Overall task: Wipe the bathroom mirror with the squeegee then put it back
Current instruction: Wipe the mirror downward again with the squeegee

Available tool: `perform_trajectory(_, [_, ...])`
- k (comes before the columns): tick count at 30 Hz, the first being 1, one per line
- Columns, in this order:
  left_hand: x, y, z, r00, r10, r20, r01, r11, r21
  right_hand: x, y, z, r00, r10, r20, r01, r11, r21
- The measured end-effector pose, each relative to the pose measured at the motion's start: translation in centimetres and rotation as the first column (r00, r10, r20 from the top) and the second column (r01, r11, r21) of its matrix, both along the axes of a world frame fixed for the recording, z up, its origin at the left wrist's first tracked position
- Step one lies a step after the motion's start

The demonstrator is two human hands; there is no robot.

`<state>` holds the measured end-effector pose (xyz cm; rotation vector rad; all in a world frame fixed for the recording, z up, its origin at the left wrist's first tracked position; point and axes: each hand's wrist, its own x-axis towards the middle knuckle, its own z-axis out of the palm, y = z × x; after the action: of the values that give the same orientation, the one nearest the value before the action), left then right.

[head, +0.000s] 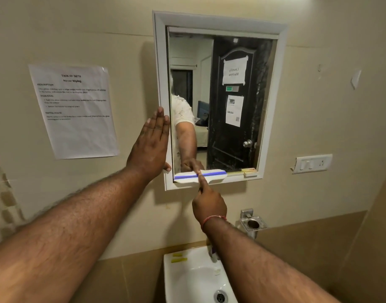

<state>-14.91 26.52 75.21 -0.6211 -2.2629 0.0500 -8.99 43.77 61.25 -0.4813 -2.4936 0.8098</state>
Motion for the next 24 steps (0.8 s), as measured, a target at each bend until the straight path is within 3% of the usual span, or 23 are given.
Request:
perform_trajectory(7, [0.6, -1.0, 1.2, 0.991, 0.096, -0.096, -0.112, 0.977, -0.183, 1.7, 0.8, 2.3, 0.982, 0.047, 0.182, -0.028, 0.994, -0.104])
perform_trajectory(10, [0.8, -1.4, 2.0, 0.983, 0.099, -0.154, -0.13, 0.969, -0.212, 3.9, 2.0, 0.9, 0.97, 0.051, 0.238, -0.034, 0.997, -0.072])
perform_trajectory(18, [0.4, -0.4, 9.1, 0.965, 0.133, -0.226, -0.155, 0.985, -0.08, 5.2, 5.7, 8.3, 0.998, 0.06, -0.025, -0.062, 0.997, -0.052])
perform_trajectory(24, [-0.4, 1.7, 14.3, 0.932, 0.338, -0.129, -0.351, 0.932, -0.092, 4.7, 9.2, 18.7, 0.961, 0.081, -0.263, -0.099, 0.994, -0.056])
